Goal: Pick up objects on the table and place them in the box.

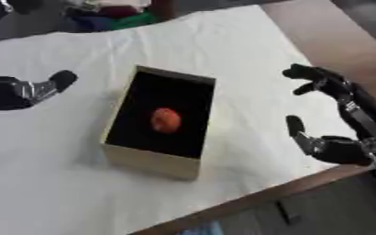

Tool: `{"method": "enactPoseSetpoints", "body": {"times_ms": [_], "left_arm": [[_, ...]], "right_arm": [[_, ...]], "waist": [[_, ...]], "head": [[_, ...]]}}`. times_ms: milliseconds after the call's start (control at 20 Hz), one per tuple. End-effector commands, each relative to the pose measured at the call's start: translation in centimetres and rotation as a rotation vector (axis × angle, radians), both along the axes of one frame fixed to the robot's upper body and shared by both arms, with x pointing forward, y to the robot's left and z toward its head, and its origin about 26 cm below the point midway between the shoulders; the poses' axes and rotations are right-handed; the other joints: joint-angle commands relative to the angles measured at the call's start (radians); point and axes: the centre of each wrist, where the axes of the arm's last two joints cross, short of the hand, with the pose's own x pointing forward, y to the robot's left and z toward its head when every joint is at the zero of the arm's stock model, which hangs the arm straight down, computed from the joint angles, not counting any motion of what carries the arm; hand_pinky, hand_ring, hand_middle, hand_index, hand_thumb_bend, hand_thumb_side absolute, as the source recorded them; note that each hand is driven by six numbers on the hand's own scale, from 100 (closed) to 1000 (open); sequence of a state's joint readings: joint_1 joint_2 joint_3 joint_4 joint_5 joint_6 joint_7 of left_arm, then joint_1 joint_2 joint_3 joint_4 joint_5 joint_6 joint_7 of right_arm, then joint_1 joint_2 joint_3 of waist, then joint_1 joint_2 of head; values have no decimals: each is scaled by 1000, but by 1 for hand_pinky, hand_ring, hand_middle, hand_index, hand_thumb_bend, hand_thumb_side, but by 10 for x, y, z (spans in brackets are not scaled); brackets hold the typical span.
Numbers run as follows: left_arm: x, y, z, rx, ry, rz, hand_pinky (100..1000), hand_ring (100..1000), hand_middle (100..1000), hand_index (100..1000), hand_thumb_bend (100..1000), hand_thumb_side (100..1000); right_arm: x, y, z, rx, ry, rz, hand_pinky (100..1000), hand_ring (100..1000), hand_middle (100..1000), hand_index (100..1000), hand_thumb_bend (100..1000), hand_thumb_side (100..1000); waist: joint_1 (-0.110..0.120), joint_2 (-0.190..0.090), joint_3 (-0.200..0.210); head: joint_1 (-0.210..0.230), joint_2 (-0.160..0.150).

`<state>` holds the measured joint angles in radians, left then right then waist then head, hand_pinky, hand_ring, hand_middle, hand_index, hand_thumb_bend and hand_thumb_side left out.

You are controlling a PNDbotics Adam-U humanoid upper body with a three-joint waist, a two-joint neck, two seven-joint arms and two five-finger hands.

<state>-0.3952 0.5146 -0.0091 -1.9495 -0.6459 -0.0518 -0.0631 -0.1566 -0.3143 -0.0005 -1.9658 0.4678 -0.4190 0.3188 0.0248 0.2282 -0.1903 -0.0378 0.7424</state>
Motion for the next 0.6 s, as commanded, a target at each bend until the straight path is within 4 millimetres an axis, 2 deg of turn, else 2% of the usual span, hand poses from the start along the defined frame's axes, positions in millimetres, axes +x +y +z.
{"method": "enactPoseSetpoints", "body": {"times_ms": [50, 350, 450, 600], "left_arm": [[-3, 1, 2, -85, -53, 4, 796, 750, 717, 868, 475, 627], [-1, 1, -12, -180, -46, 9, 790, 738, 702, 857, 415, 661], [0, 2, -16, -192, -35, 11, 790, 738, 702, 856, 410, 664], [1, 3, -19, -205, -28, 16, 789, 735, 699, 852, 403, 664]], "right_arm": [[-1, -2, 6, -7, -26, -10, 704, 898, 862, 1000, 100, 286], [-1, -2, 6, -7, -23, -10, 702, 898, 861, 1000, 100, 290], [-1, -2, 6, -7, -23, -9, 702, 898, 861, 1000, 100, 290], [0, -2, 7, -8, -26, -9, 702, 897, 861, 1000, 100, 290]], "waist": [[-3, -12, 7], [-3, -10, 26], [-2, -10, 29], [0, -11, 31]], "head": [[43, 14], [168, 1], [190, -5], [198, -15]]}}
